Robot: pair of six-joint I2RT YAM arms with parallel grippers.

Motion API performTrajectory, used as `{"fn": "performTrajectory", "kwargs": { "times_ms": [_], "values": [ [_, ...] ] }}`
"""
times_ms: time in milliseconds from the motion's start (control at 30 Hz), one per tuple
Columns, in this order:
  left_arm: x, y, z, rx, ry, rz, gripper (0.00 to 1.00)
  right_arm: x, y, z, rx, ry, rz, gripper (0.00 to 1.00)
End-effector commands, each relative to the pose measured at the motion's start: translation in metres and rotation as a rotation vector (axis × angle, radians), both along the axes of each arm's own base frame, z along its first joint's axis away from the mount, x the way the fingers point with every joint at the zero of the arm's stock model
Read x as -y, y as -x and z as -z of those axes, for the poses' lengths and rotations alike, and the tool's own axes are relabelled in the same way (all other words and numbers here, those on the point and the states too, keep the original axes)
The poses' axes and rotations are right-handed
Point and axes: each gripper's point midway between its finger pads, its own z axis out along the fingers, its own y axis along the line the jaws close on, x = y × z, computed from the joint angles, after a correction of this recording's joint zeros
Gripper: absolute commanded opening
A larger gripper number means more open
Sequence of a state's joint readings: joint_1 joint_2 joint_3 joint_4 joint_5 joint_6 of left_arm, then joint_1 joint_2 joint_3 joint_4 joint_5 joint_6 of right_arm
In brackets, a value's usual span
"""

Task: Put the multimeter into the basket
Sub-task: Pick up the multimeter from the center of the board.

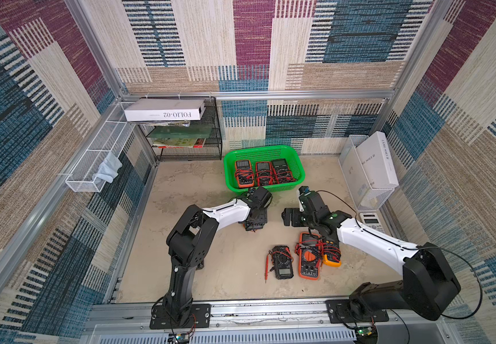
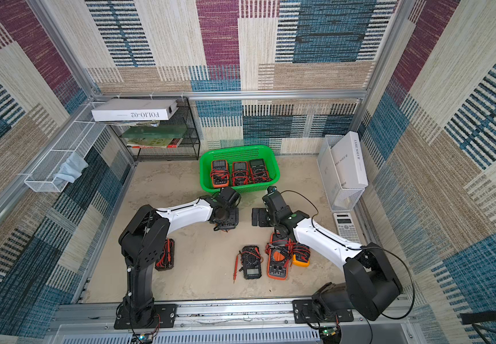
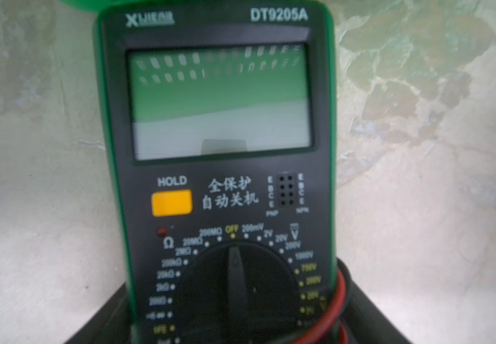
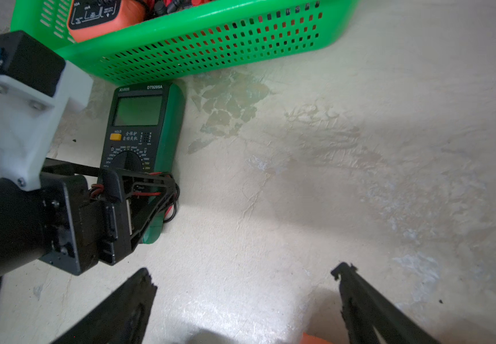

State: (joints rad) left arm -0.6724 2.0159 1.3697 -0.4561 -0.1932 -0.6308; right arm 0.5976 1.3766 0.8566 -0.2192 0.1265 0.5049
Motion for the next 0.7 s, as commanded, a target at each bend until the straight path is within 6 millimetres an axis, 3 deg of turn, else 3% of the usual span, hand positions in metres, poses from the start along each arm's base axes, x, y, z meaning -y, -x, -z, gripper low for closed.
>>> {"fn": "performTrajectory", "kwargs": {
  "times_ms": [0, 367, 667],
  "values": [
    [-0.008, 0.017, 0.013, -0.071, -0.028, 0.024, 0.57, 0.002, -0.002, -0.006, 0.014, 0.004, 0.008, 1.0],
    [-0.016, 0.034, 0.007, -0.081, -0.022, 0.044, 0.02, 0.003, -0.005, -0.007, 0.015, 0.001, 0.008, 1.0],
    [-0.019, 0.048, -0.014, -0.068, 0.008, 0.072, 0.0, 0.005, -0.007, -0.008, 0.018, 0.0, 0.013, 0.99]
  ]
}}
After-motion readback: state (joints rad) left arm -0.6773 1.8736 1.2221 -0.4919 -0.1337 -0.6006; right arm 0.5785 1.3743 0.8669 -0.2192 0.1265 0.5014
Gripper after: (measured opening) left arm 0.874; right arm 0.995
